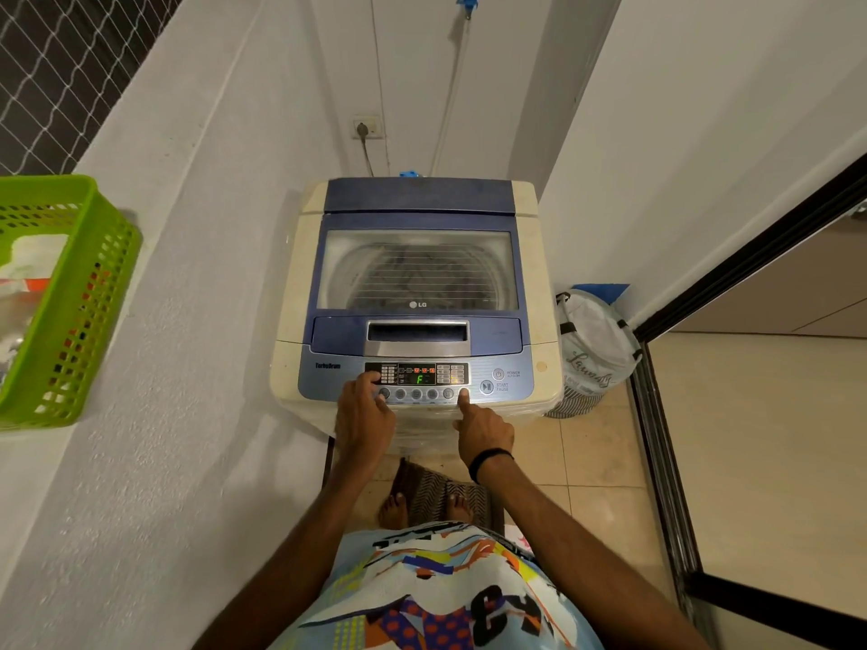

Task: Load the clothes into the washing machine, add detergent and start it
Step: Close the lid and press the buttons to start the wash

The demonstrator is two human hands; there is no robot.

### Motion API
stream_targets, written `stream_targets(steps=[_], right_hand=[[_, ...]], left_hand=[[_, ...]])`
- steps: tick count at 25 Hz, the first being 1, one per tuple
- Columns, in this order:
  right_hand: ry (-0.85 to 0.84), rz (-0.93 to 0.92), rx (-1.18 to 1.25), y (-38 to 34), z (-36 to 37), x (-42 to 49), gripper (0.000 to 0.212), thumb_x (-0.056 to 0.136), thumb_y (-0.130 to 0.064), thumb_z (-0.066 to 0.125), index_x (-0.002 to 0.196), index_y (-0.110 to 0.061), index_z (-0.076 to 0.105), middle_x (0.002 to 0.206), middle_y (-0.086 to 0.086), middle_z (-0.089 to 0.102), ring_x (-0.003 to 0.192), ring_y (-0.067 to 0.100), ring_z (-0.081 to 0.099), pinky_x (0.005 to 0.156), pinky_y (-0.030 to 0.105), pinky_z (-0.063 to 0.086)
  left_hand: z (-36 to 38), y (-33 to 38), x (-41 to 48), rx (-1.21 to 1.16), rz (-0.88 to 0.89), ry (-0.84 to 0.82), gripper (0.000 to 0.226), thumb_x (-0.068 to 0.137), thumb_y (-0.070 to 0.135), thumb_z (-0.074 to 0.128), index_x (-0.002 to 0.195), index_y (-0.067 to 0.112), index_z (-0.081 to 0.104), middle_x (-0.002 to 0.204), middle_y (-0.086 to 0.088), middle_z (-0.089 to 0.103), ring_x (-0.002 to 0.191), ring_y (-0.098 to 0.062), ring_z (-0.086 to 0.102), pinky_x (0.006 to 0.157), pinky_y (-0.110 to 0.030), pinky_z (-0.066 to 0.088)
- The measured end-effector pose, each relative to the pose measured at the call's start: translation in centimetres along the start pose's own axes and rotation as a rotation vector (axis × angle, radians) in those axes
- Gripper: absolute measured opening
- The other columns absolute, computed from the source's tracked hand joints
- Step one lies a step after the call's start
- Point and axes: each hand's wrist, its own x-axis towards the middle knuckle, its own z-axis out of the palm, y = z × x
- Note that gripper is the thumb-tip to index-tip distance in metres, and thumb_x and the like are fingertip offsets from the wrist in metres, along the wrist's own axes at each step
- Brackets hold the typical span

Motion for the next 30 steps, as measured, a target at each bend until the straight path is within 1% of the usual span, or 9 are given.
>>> stream_targets(steps=[3,5,8,13,19,22,24,27,30], right_hand=[[-0.007,-0.004,0.024,-0.1,-0.9,0.2,0.059,0.101,-0.03,0.047,0.153,-0.027,0.02,0.115,0.01,0.066,0.103,0.029,0.064,0.079,0.037,0.048],[-0.005,-0.018,0.026,0.1,-0.8,-0.2,0.064,0.099,-0.036,0.05,0.153,-0.027,0.016,0.112,0.012,0.067,0.101,0.03,0.064,0.077,0.037,0.048],[0.001,-0.028,0.03,0.4,-0.4,-0.9,0.069,0.099,-0.038,0.05,0.154,-0.03,0.009,0.107,0.012,0.068,0.096,0.029,0.065,0.075,0.038,0.05],[0.011,-0.022,0.02,0.2,-0.4,-0.6,0.07,0.098,-0.039,0.051,0.155,-0.028,0.01,0.106,0.011,0.068,0.096,0.03,0.065,0.077,0.038,0.05],[-0.009,-0.013,0.001,0.0,-0.2,-0.3,0.07,0.1,-0.033,0.05,0.155,-0.026,0.007,0.108,0.01,0.068,0.095,0.028,0.065,0.072,0.036,0.047],[-0.011,-0.004,0.035,-0.3,-0.7,0.3,0.064,0.099,-0.035,0.051,0.153,-0.025,0.019,0.116,0.01,0.066,0.104,0.029,0.063,0.08,0.038,0.048],[-0.018,-0.005,0.044,-0.2,-1.1,0.3,0.064,0.097,-0.04,0.053,0.152,-0.027,0.022,0.117,0.01,0.065,0.107,0.03,0.062,0.083,0.039,0.048],[-0.025,-0.014,0.024,0.0,-0.9,-0.2,0.072,0.096,-0.042,0.054,0.153,-0.029,0.014,0.113,0.011,0.067,0.103,0.031,0.063,0.08,0.038,0.048],[-0.015,-0.011,0.005,-0.1,-0.7,-0.5,0.073,0.096,-0.041,0.054,0.154,-0.028,0.01,0.11,0.011,0.068,0.099,0.03,0.064,0.078,0.038,0.049]], left_hand=[[0.0,0.2,-0.1,0.0,0.001,0.0,0.031,0.088,0.004,0.059,0.118,0.014,0.057,0.108,-0.01,0.06,0.098,-0.023,0.059,0.07,-0.026,0.042],[-0.1,0.2,-0.2,-0.01,0.002,0.0,0.031,0.089,0.005,0.059,0.118,0.014,0.057,0.109,-0.01,0.06,0.098,-0.023,0.06,0.07,-0.026,0.044],[-0.2,0.0,-0.1,-0.018,-0.01,0.01,0.032,0.089,0.006,0.06,0.12,0.014,0.057,0.111,-0.011,0.06,0.1,-0.024,0.06,0.072,-0.027,0.048],[0.1,0.0,-0.4,-0.028,0.002,0.016,0.031,0.088,0.004,0.059,0.117,0.014,0.058,0.111,-0.012,0.06,0.1,-0.027,0.061,0.076,-0.036,0.053],[0.1,0.0,-0.1,-0.024,-0.005,0.006,0.032,0.088,0.004,0.06,0.118,0.013,0.058,0.112,-0.012,0.061,0.101,-0.025,0.06,0.078,-0.036,0.054],[0.0,0.1,0.0,-0.034,-0.007,0.0,0.03,0.089,0.005,0.06,0.118,0.012,0.058,0.111,-0.012,0.061,0.1,-0.024,0.06,0.076,-0.033,0.052],[0.0,0.3,0.1,-0.035,-0.004,-0.002,0.03,0.089,0.005,0.06,0.119,0.012,0.058,0.11,-0.012,0.06,0.099,-0.024,0.06,0.074,-0.029,0.049],[-0.1,0.2,0.3,-0.031,-0.003,-0.001,0.031,0.09,0.006,0.06,0.12,0.012,0.058,0.11,-0.011,0.06,0.099,-0.023,0.06,0.073,-0.028,0.049],[-0.1,0.2,0.4,-0.036,-0.003,-0.002,0.032,0.09,0.007,0.06,0.121,0.013,0.057,0.11,-0.011,0.06,0.098,-0.023,0.061,0.073,-0.029,0.05]])
